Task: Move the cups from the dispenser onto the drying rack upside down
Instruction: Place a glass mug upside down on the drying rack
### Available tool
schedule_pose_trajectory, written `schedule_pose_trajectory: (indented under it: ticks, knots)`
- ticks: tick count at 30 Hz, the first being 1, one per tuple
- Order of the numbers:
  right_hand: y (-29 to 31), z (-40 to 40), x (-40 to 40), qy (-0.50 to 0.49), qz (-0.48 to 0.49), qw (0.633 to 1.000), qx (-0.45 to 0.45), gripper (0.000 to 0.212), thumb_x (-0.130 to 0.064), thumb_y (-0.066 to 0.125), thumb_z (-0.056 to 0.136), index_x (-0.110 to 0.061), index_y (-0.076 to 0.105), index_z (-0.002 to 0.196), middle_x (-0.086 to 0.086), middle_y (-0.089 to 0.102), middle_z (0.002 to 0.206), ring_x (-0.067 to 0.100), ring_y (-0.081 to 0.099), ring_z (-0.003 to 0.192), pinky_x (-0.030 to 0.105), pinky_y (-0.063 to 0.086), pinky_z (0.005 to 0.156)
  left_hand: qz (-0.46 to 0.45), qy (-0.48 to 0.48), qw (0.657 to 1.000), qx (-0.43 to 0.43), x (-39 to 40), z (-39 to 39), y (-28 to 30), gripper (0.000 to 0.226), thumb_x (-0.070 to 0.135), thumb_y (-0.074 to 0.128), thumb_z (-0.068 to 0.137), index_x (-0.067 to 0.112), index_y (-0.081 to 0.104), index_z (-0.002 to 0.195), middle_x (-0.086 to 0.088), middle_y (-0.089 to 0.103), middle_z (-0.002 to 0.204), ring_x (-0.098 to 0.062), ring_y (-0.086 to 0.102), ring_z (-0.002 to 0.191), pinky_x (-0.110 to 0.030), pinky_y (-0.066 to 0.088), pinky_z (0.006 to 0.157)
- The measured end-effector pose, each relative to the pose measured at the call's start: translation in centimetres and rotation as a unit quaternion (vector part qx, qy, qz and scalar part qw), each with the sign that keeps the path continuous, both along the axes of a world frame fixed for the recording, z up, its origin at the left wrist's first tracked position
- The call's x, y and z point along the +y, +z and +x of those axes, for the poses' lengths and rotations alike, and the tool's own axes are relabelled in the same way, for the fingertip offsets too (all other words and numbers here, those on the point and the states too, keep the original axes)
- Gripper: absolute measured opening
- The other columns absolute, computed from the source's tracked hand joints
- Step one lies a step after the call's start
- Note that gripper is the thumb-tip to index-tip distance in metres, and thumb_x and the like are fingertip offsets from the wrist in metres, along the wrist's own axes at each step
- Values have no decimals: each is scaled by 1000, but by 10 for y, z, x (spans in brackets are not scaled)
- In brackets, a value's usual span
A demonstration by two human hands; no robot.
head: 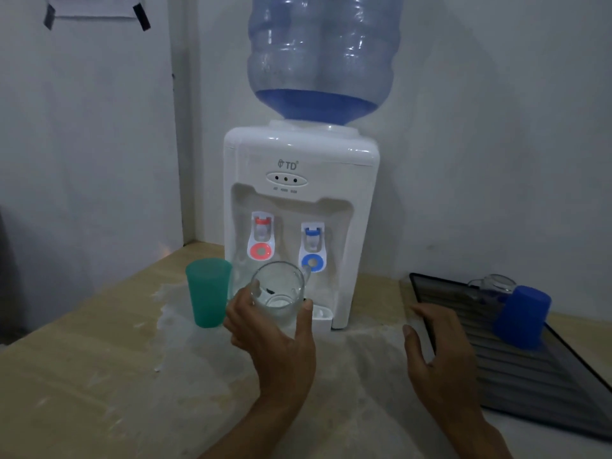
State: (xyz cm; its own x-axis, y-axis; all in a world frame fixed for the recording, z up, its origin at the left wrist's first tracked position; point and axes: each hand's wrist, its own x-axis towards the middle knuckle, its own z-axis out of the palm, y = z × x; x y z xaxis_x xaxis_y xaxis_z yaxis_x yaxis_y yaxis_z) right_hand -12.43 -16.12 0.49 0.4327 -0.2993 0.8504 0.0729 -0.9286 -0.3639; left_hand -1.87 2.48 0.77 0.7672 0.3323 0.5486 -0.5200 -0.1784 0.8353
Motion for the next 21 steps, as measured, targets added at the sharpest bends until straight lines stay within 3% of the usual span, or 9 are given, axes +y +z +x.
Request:
schedule_pose_trajectory:
  ticks: [9,13,16,21]
  knots:
    - [4,-5,-11,-15,27,999,-14,26,-12,62,91,-7,65,116,1,61,108,13,58,97,9,41,89,80,-142,983,-81,-5,-20,-3,80,35,81,72,12,47,141,-1,47,134,-25,46,125,-38,35,107]
    - [4,-10,-22,-31,35,998,-32,28,-7,64,91,-10,64,118,1,61,110,11,58,99,11,44,91,108,-231,962,-97,-11,-22,-7,78,46,79,71,21,48,138,16,47,131,-9,46,123,-23,34,104]
    - [4,-12,-28,-41,42,998,-29,34,3,70,89,-10,64,120,2,63,112,13,60,101,21,50,91,135,-279,944,-109,-21,-19,-7,75,53,75,72,26,48,136,16,48,130,-10,46,126,-14,34,103]
    - [7,-15,-36,-57,66,995,-48,35,2,69,90,-16,64,119,-5,63,110,1,59,99,5,43,91,167,-366,913,-71,-54,-16,19,71,59,79,72,40,46,133,27,47,128,1,49,122,-22,45,96]
